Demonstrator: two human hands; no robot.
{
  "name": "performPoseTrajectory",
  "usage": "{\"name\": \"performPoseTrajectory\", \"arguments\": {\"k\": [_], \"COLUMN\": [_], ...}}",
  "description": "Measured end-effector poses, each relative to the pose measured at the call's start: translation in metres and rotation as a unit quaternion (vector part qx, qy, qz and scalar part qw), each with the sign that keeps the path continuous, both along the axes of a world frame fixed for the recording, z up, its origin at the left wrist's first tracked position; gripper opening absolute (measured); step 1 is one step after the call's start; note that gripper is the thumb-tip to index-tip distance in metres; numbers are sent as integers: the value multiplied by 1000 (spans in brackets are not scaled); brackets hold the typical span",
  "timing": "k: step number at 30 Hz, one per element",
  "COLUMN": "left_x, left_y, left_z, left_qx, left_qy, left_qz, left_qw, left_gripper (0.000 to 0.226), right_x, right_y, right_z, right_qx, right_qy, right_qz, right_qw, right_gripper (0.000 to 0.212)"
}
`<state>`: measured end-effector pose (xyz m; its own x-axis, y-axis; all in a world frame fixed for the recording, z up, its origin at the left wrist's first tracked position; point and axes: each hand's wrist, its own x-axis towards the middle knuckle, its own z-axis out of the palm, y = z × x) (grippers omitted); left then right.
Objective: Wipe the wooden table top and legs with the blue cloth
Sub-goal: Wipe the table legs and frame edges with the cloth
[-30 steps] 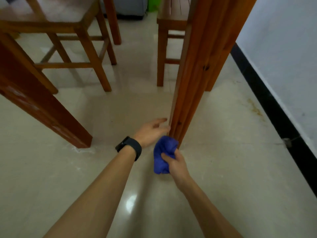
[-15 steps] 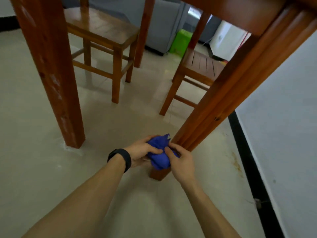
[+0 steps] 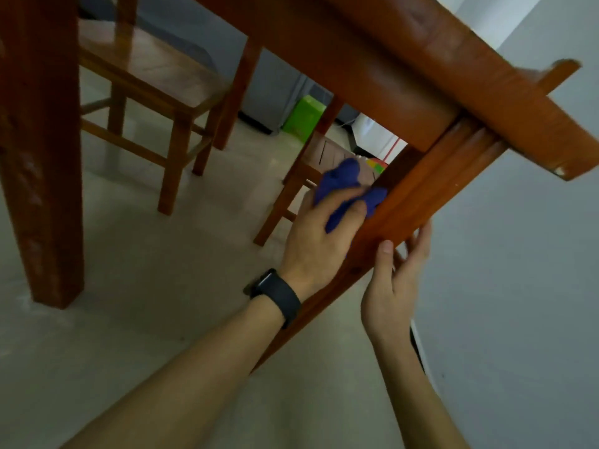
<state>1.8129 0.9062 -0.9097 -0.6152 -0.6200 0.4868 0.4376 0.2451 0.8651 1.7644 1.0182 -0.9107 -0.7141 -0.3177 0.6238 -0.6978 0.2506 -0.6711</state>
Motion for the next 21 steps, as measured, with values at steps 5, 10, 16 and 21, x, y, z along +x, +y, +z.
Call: {"name": "performPoseTrajectory", "arguments": {"k": [5,10,16,21], "left_x": [1,24,5,6], "left_y": [-2,-37,-48,8], "left_z": [-80,-171,-117,-125], "left_qx": [-15,-6,164,11], "left_qy": [-146,-334,-177,-187], "left_qz": [-18,-148,-22,20], "left_qw": [989,931,970,982], "left_gripper": [38,32,26,30], "right_x": [7,23,33,32], "right_y": [-16,-11,-11,-14], "right_z": [-23,-68,-98,-111], "right_qx": [29,67,61,38], "right_qy": [-13,-65,-101,-74], "right_qz": [-18,-4,-31,-45], "right_qw": [999,996,993,996], "right_gripper": [72,72,82,77]}}
